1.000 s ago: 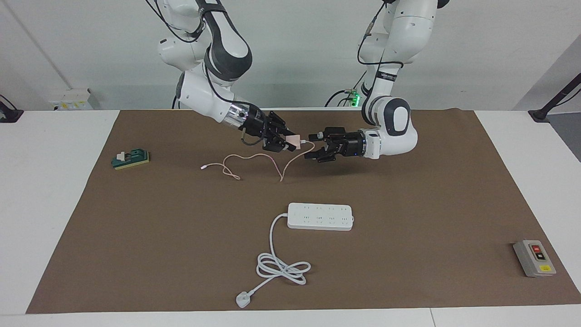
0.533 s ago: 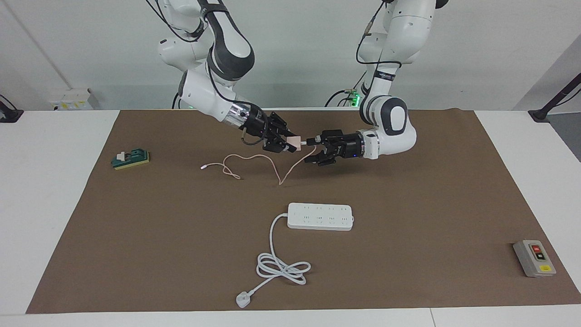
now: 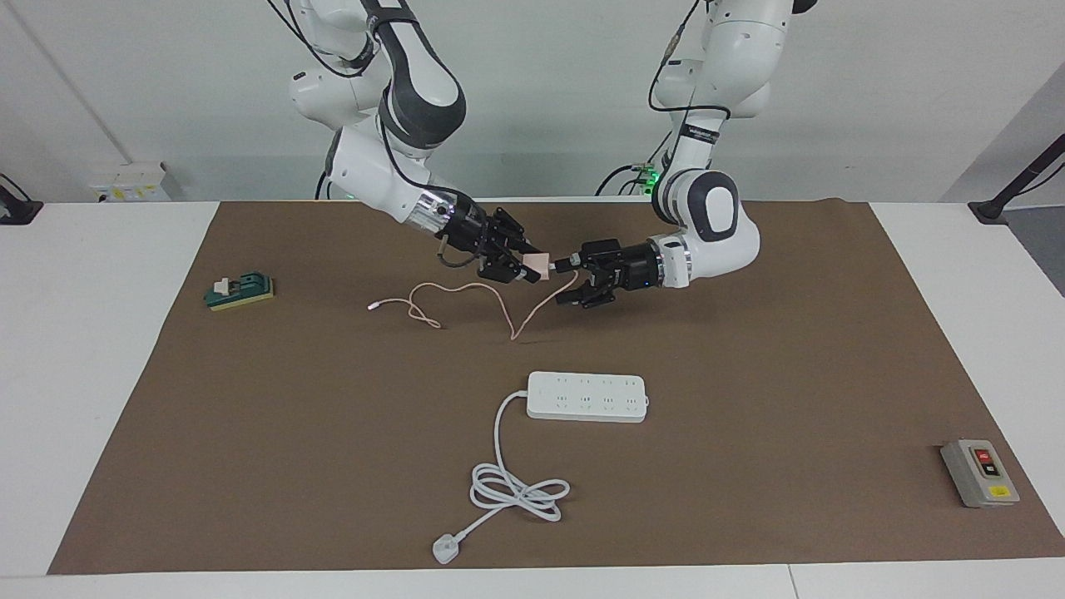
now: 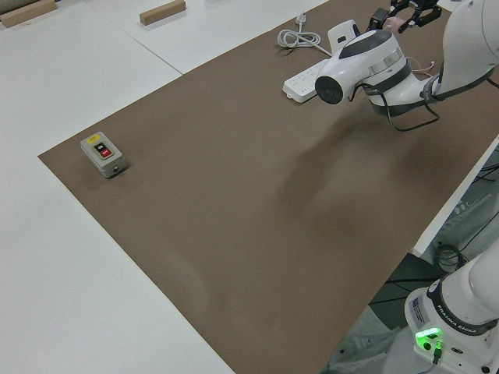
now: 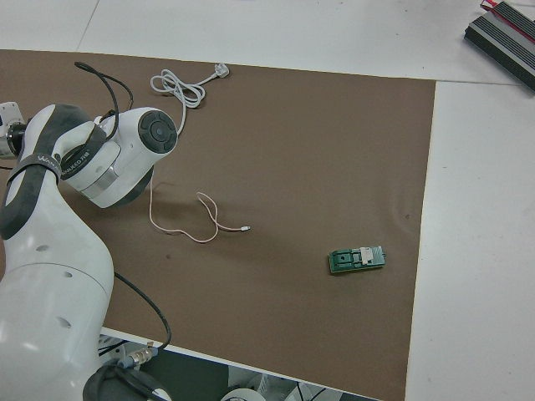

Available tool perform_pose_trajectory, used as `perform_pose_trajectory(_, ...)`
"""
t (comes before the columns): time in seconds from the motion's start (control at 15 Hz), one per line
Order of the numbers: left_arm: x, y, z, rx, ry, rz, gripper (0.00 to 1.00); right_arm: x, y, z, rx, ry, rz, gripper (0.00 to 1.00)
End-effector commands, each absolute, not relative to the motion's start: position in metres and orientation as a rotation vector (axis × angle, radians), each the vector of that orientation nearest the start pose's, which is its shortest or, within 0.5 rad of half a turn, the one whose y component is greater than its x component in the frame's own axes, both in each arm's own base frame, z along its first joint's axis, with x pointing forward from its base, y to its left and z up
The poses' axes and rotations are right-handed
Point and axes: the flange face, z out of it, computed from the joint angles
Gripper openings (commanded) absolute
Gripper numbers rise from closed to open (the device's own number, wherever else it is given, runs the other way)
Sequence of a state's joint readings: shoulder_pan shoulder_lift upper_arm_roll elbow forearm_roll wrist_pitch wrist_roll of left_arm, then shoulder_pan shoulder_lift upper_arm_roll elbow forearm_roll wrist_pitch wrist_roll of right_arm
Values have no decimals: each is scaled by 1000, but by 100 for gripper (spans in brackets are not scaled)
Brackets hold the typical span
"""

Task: Plug charger into power strip
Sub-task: 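Grasp the charger with the left gripper while the right gripper holds it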

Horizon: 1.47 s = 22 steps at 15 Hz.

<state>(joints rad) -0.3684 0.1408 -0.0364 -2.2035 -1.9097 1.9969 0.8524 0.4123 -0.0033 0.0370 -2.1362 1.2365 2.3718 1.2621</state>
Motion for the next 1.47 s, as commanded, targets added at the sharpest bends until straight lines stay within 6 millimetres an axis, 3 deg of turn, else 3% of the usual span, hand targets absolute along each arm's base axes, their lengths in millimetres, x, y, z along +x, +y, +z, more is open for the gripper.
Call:
perform_pose_trajectory(0.0, 488, -276, 368, 1657, 73, 156, 100, 499, 251, 441, -1506, 1687, 707, 0)
perform_pose_trajectory(0.2, 485, -273, 376, 1669, 78, 173, 100, 499, 250, 440, -1506, 1688, 706, 0)
perform_pose_trajectory(0.93, 479, -280, 379, 1755, -10, 108, 100, 499, 250, 440, -1506, 1688, 706, 0)
perform_pose_trajectory(1.4, 491, -287, 388, 1736, -36, 121, 100, 500, 249, 439, -1503, 1691, 705, 0)
